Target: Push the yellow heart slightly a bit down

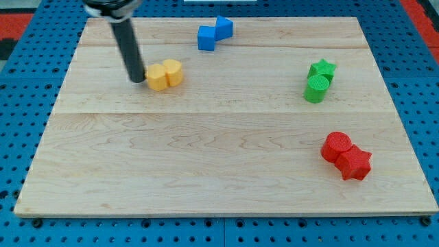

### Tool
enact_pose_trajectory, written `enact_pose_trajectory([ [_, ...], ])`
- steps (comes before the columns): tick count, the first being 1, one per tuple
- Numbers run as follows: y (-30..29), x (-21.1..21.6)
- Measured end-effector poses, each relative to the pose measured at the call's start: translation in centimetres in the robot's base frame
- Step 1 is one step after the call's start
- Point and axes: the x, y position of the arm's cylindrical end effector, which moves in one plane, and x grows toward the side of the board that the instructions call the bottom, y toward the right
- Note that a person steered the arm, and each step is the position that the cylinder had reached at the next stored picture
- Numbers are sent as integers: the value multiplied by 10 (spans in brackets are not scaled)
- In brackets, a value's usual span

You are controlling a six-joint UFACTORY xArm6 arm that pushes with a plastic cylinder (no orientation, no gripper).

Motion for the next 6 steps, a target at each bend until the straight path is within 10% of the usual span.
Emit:
enact_pose_trajectory([
  [2,27,-39],
  [4,85,9],
  [6,76,-51],
])
